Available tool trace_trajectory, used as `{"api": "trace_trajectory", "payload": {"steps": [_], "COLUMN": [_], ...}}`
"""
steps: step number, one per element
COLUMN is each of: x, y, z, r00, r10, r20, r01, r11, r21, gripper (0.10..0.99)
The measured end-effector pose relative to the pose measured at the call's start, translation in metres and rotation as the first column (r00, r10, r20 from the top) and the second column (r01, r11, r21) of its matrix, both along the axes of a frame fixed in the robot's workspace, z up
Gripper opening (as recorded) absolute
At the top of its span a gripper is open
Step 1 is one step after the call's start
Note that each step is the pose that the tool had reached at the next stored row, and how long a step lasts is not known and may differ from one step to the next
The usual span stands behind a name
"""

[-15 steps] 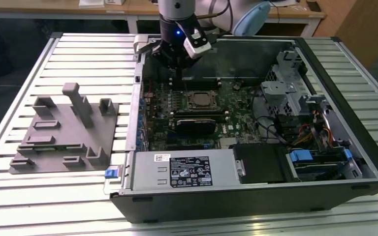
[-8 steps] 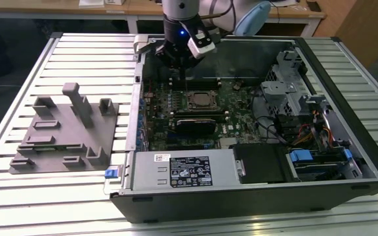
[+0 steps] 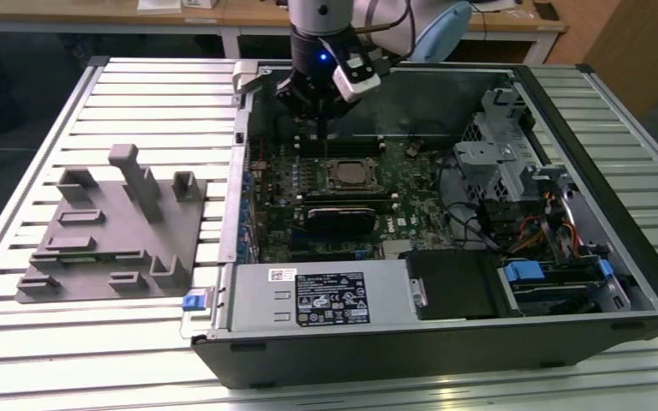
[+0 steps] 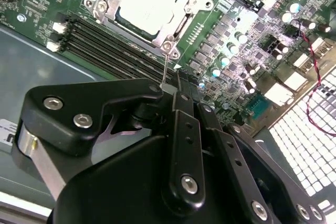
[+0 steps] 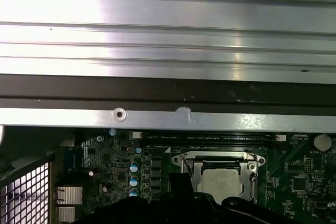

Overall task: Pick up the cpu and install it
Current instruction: 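Install the first cpu locking lever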

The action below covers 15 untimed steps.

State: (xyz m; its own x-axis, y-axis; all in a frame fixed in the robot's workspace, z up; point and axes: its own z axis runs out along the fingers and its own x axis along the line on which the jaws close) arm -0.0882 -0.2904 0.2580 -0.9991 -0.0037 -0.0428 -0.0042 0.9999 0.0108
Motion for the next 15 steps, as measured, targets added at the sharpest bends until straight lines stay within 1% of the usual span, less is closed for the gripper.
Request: {"api": "trace_trajectory", "payload": {"steps": [2, 10, 12, 13, 14, 15], "x": [0.0018, 0.0159, 0.0169, 0.0169, 0.0170, 0.0170], "y": [0.0000, 0.0000, -0.0003, -0.0005, -0.0010, -0.0017], "z": [-0.0001, -0.0013, -0.0016, -0.0018, -0.0022, -0.0028], "r00": [1.0000, 1.0000, 1.0000, 1.0000, 1.0000, 1.0000], "r10": [0.000, 0.000, 0.000, 0.000, 0.000, 0.000], "r20": [0.0000, -0.0025, -0.0036, -0.0039, -0.0039, -0.0038], "r01": [0.000, 0.000, 0.000, 0.000, 0.000, 0.000], "r11": [1.0000, 1.0000, 1.0000, 1.0000, 0.9999, 0.9997], "r21": [0.000, 0.000, 0.001, 0.006, 0.013, 0.024], "gripper": [0.106, 0.106, 0.106, 0.106, 0.106, 0.106]}}
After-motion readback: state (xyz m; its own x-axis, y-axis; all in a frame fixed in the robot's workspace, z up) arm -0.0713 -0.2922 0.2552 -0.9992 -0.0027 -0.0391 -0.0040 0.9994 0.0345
